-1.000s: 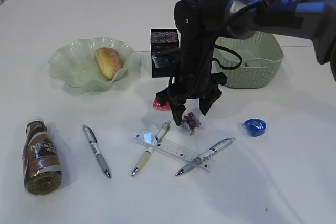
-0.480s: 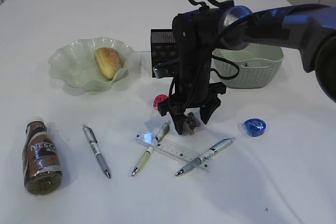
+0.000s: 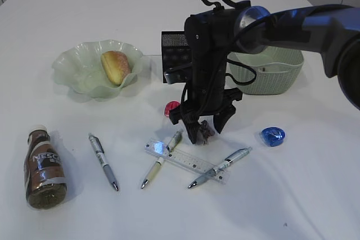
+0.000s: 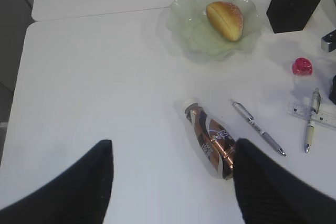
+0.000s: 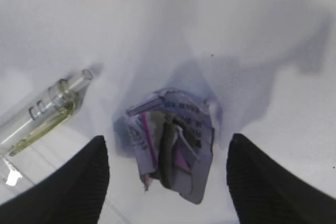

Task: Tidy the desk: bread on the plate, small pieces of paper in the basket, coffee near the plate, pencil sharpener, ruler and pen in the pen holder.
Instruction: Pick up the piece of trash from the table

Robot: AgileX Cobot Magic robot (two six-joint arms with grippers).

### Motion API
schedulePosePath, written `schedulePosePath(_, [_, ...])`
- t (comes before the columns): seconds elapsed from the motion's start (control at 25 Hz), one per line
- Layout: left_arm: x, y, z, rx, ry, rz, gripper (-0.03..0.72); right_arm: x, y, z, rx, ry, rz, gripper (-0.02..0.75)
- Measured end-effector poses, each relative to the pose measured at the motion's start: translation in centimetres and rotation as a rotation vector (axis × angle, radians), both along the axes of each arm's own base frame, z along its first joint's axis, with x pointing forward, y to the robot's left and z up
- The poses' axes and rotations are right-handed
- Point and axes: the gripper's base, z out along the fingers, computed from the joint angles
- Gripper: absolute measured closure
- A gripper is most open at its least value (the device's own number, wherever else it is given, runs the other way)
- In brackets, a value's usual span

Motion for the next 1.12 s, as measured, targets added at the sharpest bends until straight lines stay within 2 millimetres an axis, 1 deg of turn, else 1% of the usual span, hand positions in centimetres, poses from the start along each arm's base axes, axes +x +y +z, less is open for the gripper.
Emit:
schedulePosePath(0.08, [0.00,0.00,0.00,0.000,0.000,0.000,0.186,0.00,0.00,0.00,0.000,0.000,0.002,0.225])
schedulePosePath(0.12, [0.00,0.00,0.00,0.000,0.000,0.000,0.186,0.01,-0.01,0.00,-0.001,-0.001,0.002,0.279])
schedulePosePath(0.2, [0.00,0.00,0.00,0.000,0.000,0.000,0.186,0.04,-0.08,0.00,-0.009,-0.004,0.011,0.352])
schedulePosePath(0.24, [0.00,0.00,0.00,0.000,0.000,0.000,0.186,0.04,-0.08,0.00,-0.009,-0.004,0.015,0.405])
schedulePosePath(0.36, [0.00,0.00,0.00,0.000,0.000,0.000,0.186,0.04,-0.08,0.00,-0.009,-0.004,0.021,0.497])
schedulePosePath(0.44, [0.00,0.00,0.00,0.000,0.000,0.000,0.186,0.04,-0.08,0.00,-0.009,-0.004,0.025,0.534])
schedulePosePath(0.52, [0.00,0.00,0.00,0.000,0.000,0.000,0.186,0.04,-0.08,0.00,-0.008,-0.004,0.031,0.548])
schedulePosePath(0.76, [0.00,0.00,0.00,0.000,0.000,0.000,0.186,0.06,-0.12,0.00,-0.013,-0.006,0.037,0.559])
schedulePosePath(0.8, [0.00,0.00,0.00,0.000,0.000,0.000,0.186,0.06,-0.12,0.00,-0.013,-0.006,0.039,0.575])
schedulePosePath(0.92, [0.00,0.00,0.00,0.000,0.000,0.000,0.186,0.06,-0.12,0.00,-0.013,-0.006,0.039,0.685])
schedulePosePath(0.96, [0.00,0.00,0.00,0.000,0.000,0.000,0.186,0.06,-0.12,0.00,-0.013,-0.006,0.041,0.704])
schedulePosePath(1.12, [0.00,0.00,0.00,0.000,0.000,0.000,0.186,0.09,-0.18,0.00,-0.019,-0.009,0.044,0.721])
